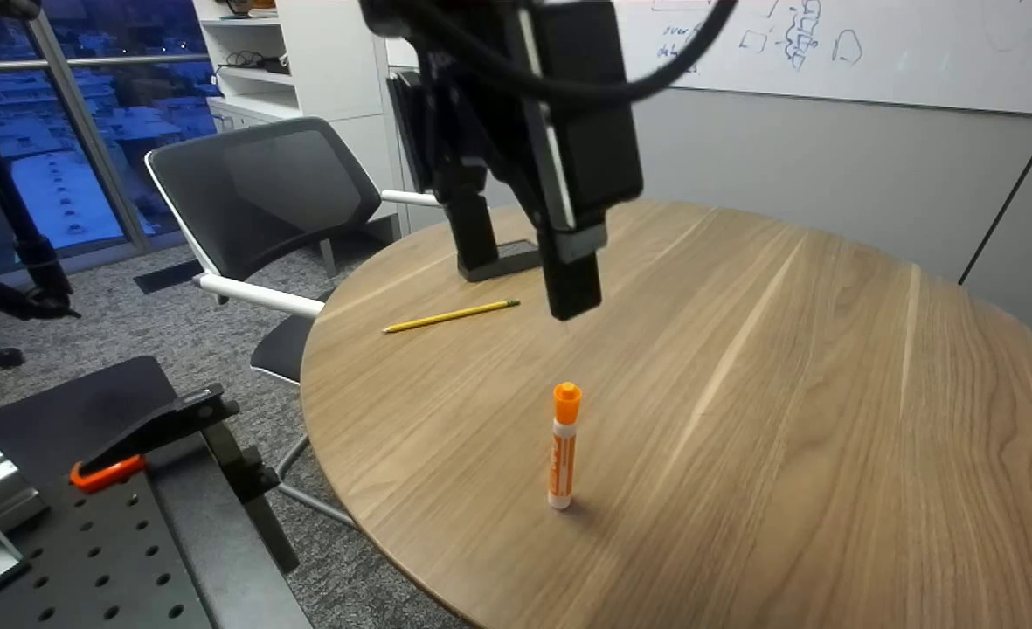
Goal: Move the orange marker to the left
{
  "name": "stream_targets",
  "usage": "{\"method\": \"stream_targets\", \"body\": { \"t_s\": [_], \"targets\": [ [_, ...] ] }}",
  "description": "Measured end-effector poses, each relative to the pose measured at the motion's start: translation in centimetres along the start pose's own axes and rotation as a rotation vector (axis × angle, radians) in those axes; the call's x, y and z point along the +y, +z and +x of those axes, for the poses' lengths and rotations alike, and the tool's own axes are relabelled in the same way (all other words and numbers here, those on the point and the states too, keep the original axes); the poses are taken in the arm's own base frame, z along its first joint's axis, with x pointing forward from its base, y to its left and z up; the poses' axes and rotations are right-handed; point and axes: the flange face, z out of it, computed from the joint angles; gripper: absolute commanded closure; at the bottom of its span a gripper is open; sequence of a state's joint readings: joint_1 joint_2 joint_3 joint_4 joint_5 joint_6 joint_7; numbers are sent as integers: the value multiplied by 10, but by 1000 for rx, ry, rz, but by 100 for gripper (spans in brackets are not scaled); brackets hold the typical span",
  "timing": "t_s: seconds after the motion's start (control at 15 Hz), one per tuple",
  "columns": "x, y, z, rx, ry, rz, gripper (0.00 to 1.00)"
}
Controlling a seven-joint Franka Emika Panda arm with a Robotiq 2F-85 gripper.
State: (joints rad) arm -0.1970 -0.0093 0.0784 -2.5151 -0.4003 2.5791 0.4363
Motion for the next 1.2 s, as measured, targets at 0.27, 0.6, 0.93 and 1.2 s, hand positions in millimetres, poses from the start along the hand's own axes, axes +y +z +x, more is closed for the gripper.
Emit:
{"method": "stream_targets", "body": {
  "t_s": [0.27,0.6,0.93,1.2],
  "targets": [
    [1,42,31,-53,32,-7,0],
    [-1,87,46,-132,90,19,0],
    [-17,113,50,-175,105,32,0],
    [-26,125,53,-189,110,35,42]
  ]
}}
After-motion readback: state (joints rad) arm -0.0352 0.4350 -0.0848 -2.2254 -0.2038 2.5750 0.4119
